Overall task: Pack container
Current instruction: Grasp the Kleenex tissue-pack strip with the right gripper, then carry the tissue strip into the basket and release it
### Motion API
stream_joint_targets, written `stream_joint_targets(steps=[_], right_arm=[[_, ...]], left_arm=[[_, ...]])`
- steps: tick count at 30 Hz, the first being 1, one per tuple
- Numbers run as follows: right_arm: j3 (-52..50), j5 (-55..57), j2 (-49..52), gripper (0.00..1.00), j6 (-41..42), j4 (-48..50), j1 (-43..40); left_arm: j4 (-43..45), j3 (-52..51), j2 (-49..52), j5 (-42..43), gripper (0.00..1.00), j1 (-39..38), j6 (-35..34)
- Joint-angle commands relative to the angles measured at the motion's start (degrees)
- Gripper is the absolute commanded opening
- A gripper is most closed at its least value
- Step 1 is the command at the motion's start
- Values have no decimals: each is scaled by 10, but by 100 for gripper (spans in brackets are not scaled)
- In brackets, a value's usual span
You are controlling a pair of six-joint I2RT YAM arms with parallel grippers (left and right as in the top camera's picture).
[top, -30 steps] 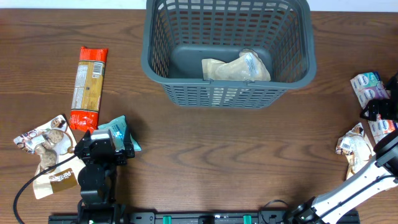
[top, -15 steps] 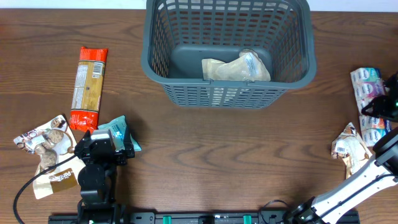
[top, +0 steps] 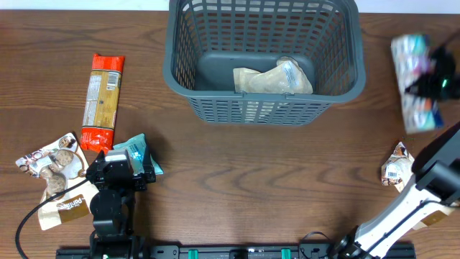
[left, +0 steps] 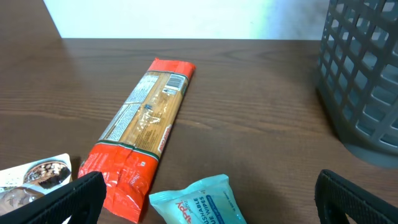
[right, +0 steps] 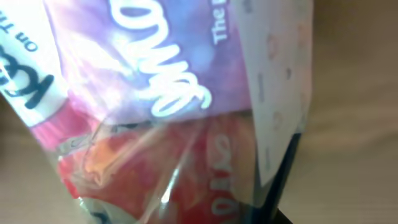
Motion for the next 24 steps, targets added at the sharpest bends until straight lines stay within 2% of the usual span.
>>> stream_joint_targets(steps=[1,4,7,11,14,19,24], right_arm=[[89,-21,-113,1,49,7,35],[137,-1,-159,1,87,26,68],[169,-18,-195,1,82,25,108],[175,-110,-235,1,-41,-4,183],[175,-113,-247,1,-146,-48,263],[174,-94,-233,2,-275,-129,363],[174,-40,-187,1,-290,-142,403]], left_arm=[[-13,-10,2,-15,99,1,7],[-13,-10,2,-15,99,1,7],[-13,-10,2,-15,99,1,7],[-13,-10,2,-15,99,1,7],[-13,-10,2,-15,99,1,7],[-13,-10,2,-15,99,1,7],[-13,-10,2,-15,99,1,7]])
